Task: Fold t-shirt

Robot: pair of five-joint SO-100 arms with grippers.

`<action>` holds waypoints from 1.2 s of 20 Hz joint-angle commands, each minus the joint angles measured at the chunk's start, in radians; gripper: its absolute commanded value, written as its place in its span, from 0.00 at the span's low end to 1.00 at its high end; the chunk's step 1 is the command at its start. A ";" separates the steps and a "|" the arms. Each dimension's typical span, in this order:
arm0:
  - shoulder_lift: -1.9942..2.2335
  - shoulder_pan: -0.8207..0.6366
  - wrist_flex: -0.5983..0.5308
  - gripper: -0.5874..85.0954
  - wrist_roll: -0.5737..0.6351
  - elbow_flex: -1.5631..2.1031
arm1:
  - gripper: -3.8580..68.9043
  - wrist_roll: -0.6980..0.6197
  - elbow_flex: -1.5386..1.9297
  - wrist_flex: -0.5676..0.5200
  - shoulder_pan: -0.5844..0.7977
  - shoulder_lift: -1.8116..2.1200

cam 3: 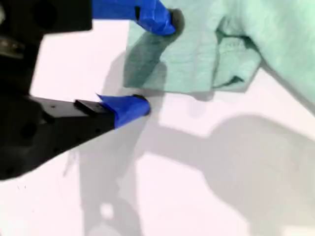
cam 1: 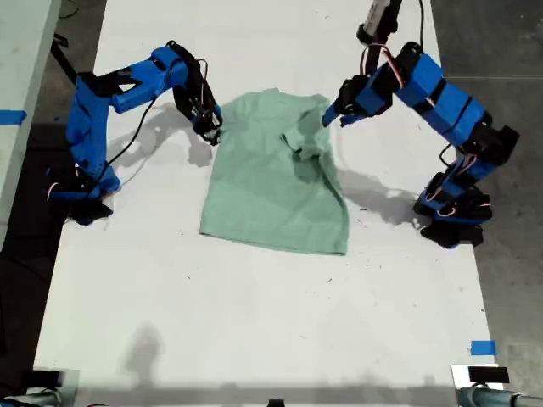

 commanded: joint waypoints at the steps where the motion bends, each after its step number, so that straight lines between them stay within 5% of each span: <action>1: -0.101 -0.031 0.101 0.25 -0.015 -0.195 | 0.27 0.011 0.011 -0.023 -0.012 0.089; 5: -0.110 -0.055 0.107 0.01 -0.031 -0.222 | 0.26 0.012 0.028 -0.032 -0.011 0.110; 19: 0.341 0.000 0.190 0.01 -0.048 -0.172 | 0.24 0.025 0.170 -0.077 0.003 0.202; 24: 0.387 0.098 0.025 0.01 -0.017 -0.127 | 0.23 0.037 0.245 -0.083 0.005 0.270</action>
